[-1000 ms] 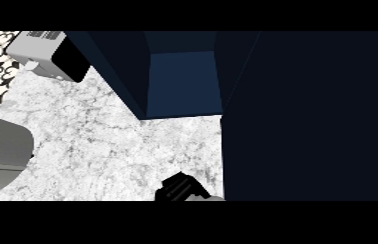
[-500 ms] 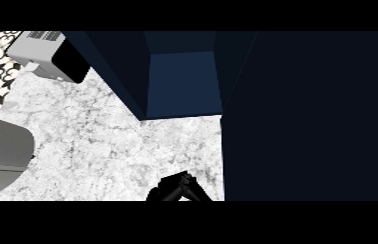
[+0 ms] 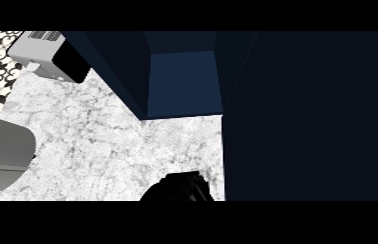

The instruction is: Pick up the bottled water, place it into the cabinet and close the cabinet

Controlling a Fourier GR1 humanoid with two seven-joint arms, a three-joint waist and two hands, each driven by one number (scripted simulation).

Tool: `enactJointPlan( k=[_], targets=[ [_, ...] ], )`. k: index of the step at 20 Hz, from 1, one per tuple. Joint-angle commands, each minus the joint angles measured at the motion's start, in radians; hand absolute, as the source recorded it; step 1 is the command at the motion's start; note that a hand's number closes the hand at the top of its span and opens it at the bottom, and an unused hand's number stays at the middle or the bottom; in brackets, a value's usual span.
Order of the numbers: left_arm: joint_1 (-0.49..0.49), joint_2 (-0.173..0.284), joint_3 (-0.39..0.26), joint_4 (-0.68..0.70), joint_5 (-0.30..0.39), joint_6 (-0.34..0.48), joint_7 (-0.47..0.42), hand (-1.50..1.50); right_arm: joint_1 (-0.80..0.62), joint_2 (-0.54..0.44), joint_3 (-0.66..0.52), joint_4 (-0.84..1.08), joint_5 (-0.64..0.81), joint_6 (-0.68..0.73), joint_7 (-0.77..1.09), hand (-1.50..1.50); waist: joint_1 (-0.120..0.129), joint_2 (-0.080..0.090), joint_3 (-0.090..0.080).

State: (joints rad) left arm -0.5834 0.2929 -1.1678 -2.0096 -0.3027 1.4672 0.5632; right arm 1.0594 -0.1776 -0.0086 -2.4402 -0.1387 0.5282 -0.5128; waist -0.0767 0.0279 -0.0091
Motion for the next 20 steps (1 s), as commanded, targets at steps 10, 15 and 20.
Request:
enactJointPlan(
  k=[10,15,20],
  targets=[
    [-0.228,-0.118,0.252,0.213,0.242,-0.095,-0.023,1.50,-0.026,0.016,-0.007,-0.053,-0.032,-0.014,0.048,-1.50,-0.006,0.000,0.005],
    [-0.243,-0.128,0.329,0.292,0.306,-0.184,-0.094,1.50,-0.042,-0.005,-0.084,-0.067,-0.115,-0.024,0.082,-1.50,0.014,-0.003,0.006],
    [-0.243,-0.141,0.432,0.394,0.383,-0.279,-0.178,1.50,-0.004,0.005,-0.092,-0.104,-0.134,-0.022,0.099,-1.50,0.018,-0.007,0.006]
  ],
)
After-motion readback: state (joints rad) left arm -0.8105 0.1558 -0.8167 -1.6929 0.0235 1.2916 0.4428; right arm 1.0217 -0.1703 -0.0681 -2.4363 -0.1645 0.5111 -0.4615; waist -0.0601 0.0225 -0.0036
